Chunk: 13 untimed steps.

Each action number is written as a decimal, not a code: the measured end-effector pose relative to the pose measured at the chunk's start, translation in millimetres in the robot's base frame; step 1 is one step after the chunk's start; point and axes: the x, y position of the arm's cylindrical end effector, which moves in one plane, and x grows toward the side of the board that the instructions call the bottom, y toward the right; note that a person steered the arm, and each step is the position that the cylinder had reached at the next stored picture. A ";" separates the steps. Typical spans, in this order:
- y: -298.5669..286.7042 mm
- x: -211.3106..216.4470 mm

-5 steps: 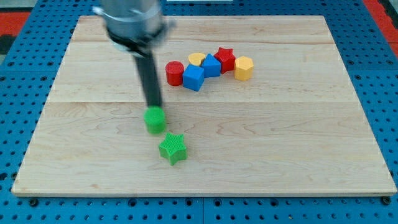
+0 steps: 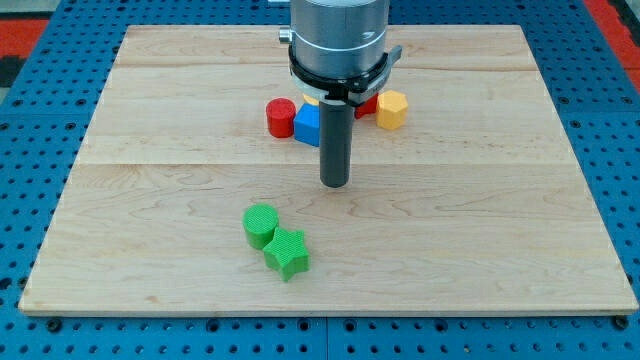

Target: Move the red circle to the top centre of the board

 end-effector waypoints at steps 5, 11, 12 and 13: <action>-113.9 -41.9; -83.3 -224.1; -18.7 -227.6; 6.8 -216.9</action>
